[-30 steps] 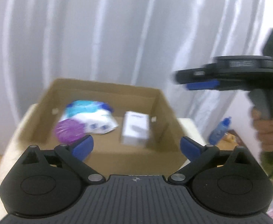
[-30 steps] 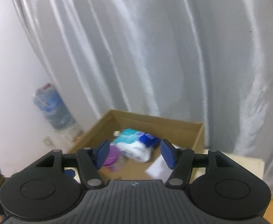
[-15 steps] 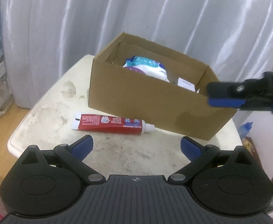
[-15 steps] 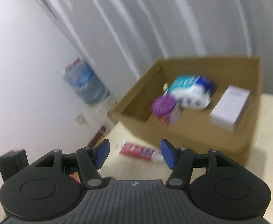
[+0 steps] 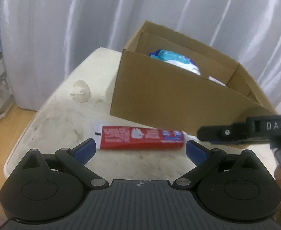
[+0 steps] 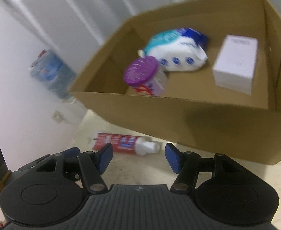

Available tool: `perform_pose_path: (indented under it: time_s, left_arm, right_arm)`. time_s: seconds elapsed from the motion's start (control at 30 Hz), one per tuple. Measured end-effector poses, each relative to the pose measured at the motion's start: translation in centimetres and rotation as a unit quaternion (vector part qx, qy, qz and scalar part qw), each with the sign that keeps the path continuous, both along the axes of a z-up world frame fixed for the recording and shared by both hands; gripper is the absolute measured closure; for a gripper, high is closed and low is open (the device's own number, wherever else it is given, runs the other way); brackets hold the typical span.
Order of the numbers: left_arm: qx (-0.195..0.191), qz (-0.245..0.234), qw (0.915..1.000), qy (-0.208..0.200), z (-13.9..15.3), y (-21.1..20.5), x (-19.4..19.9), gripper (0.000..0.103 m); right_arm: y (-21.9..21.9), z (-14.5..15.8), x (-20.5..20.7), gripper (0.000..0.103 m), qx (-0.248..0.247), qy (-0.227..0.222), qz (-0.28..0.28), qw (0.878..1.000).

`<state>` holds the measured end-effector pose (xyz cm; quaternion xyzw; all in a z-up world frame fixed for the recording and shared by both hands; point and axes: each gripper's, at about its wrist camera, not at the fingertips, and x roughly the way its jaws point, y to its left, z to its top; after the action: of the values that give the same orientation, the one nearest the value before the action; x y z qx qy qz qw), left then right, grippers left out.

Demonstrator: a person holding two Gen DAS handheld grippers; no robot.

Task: Organize objects
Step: 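Move the right gripper down onto the red toothpaste tube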

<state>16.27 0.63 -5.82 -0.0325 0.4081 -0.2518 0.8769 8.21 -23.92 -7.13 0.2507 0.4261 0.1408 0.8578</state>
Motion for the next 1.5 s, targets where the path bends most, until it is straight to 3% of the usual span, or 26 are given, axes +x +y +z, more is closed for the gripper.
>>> perform_pose_path:
  time_s: [0.17, 0.43, 0.93, 1.07, 1.37, 1.5]
  left_arm:
    - [-0.006, -0.003, 0.9999, 0.01, -1.2, 0.0, 2.0, 0.002]
    - [-0.011, -0.005, 0.9994, 0.032, -1.9, 0.3, 3.2, 0.004]
    - [-0.009, -0.017, 0.9989, 0.043, -1.2, 2.0, 2.0, 0.004]
    - [-0.034, -0.017, 0.998, 0.051, -0.2, 3.4, 0.7, 0.003]
    - [-0.045, 0.02, 0.998, 0.041, 3.4, 5.3, -2.0, 0.003]
    - [-0.023, 0.024, 0.999, 0.029, 4.3, 5.2, -3.5, 0.003]
  right_arm:
    - [-0.1, -1.6, 1.0, 0.04, 0.026, 0.014, -0.009, 1.0]
    - [1.0, -1.4, 1.9, 0.039, 0.041, 0.019, 0.006, 0.999]
    - [2.6, -1.3, -1.2, 0.038, 0.056, 0.057, 0.069, 0.994]
    - [2.8, -1.2, -2.1, 0.038, 0.066, 0.063, 0.082, 0.992]
    - [0.9, 1.5, -3.2, 0.038, 0.041, 0.011, 0.067, 0.997]
    - [1.9, 2.2, -2.5, 0.038, 0.02, -0.011, 0.08, 0.996]
